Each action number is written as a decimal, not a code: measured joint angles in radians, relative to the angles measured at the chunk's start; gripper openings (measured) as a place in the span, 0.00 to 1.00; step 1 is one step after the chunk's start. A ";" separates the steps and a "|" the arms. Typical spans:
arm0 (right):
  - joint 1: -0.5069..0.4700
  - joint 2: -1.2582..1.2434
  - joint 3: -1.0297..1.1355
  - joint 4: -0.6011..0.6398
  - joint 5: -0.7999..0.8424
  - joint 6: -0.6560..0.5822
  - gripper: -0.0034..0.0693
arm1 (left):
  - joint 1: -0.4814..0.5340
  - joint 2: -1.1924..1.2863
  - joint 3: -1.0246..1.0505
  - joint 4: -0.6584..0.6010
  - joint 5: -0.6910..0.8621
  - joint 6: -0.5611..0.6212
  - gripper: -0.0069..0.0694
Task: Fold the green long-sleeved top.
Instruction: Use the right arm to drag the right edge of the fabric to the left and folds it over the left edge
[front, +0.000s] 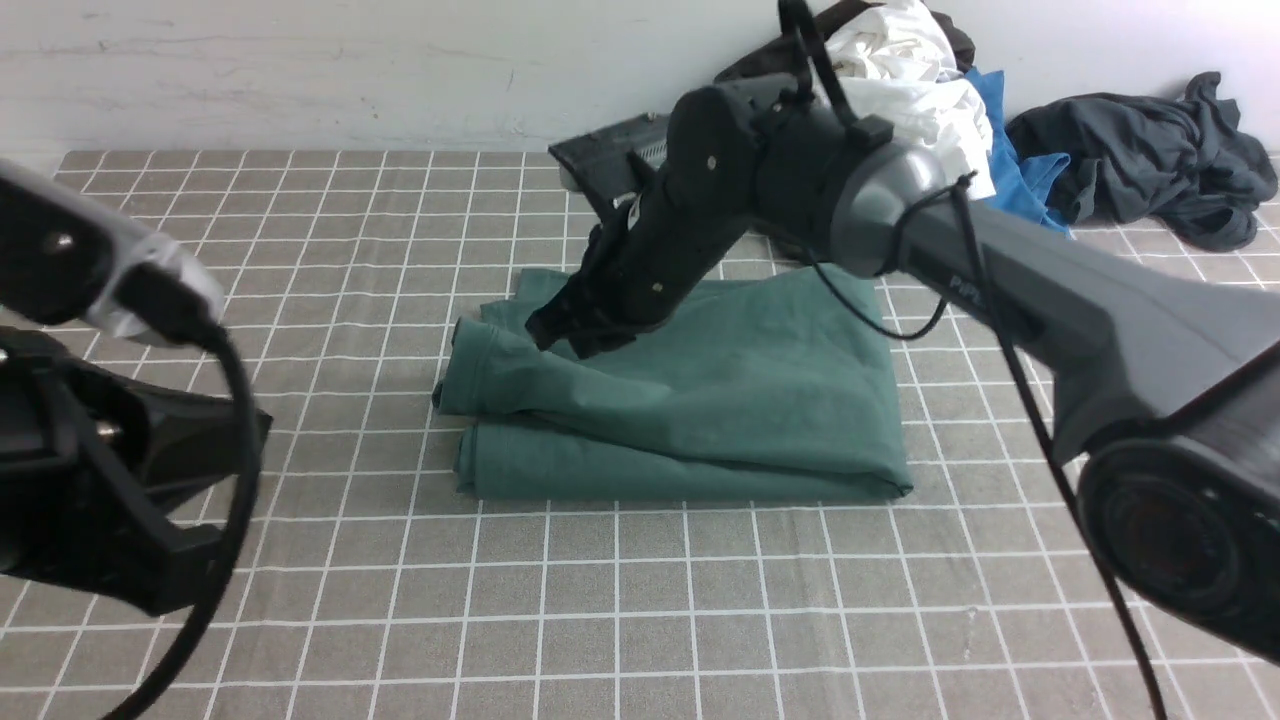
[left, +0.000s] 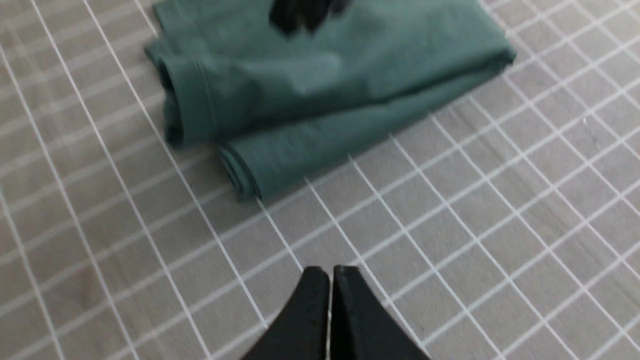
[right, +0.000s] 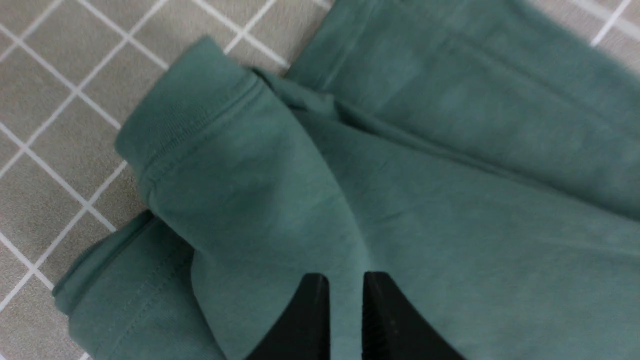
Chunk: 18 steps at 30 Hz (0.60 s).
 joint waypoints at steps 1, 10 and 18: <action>0.007 0.031 0.000 0.039 -0.029 0.000 0.07 | 0.000 -0.063 0.027 -0.001 -0.037 0.032 0.08; 0.127 0.081 -0.035 0.073 -0.152 -0.071 0.03 | 0.000 -0.349 0.235 -0.004 -0.294 0.104 0.08; 0.116 0.040 -0.141 -0.240 -0.035 0.044 0.03 | 0.000 -0.461 0.349 -0.007 -0.469 0.107 0.08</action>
